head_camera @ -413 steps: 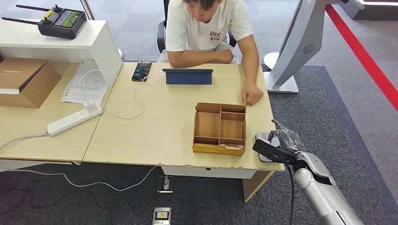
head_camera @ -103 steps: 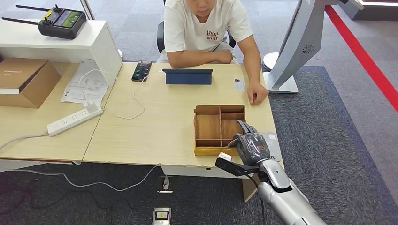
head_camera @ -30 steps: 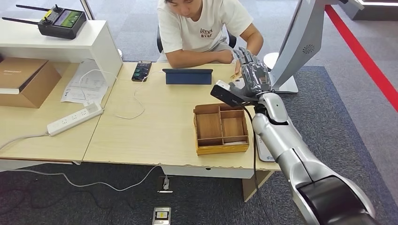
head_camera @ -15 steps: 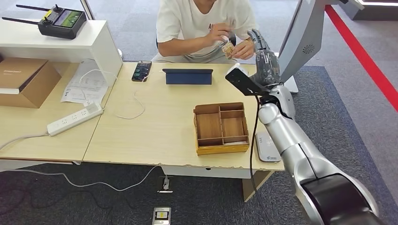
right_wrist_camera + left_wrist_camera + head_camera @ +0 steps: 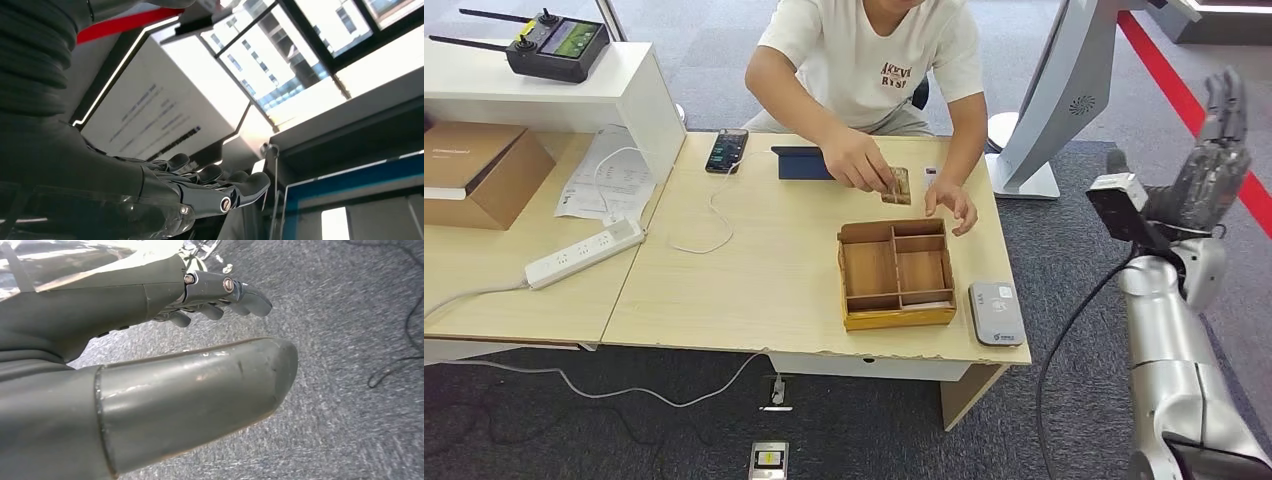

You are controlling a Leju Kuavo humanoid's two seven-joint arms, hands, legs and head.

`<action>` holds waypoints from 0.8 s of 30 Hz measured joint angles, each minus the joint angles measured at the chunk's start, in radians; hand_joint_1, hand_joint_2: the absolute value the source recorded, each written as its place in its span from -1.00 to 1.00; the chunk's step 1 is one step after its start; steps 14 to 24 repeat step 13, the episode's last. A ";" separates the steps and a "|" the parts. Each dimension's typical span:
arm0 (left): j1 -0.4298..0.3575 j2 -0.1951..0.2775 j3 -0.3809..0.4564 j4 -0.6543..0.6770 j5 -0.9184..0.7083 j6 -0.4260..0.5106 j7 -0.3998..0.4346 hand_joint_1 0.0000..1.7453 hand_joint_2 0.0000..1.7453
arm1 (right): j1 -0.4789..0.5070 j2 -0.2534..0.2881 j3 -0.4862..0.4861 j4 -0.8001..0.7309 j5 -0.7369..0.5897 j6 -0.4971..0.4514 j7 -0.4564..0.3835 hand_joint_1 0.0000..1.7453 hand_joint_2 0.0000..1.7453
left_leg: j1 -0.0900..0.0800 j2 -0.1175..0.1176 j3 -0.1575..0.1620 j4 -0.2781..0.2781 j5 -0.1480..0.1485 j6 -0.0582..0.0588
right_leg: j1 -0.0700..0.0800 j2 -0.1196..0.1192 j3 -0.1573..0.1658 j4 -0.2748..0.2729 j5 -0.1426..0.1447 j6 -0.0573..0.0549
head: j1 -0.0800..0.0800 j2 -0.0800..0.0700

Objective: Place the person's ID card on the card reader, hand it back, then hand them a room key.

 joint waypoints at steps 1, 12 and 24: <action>0.000 -0.001 0.002 0.000 0.002 0.000 0.002 -1.00 -1.00 | 0.007 -0.011 -0.063 -0.011 0.006 -0.001 -0.009 -1.00 1.00 | 0.000 0.000 0.000 0.000 0.000 0.000 | 0.000 0.000 0.000 0.000 0.000 0.000 | 0.000 0.000; -0.010 -0.017 0.023 0.001 0.017 0.014 0.006 -1.00 -1.00 | 0.099 -0.075 -0.611 -0.100 0.099 -0.002 -0.019 -1.00 1.00 | 0.000 0.002 0.000 0.000 -0.001 0.001 | 0.000 0.001 -0.001 0.000 0.000 0.000 | 0.000 0.000; -0.010 -0.018 0.023 0.001 0.017 0.015 0.006 -1.00 -1.00 | 0.101 -0.076 -0.630 -0.102 0.105 -0.002 -0.019 -1.00 1.00 | 0.000 0.002 0.000 0.000 -0.001 0.001 | 0.000 0.001 -0.001 0.000 0.000 0.000 | 0.000 0.000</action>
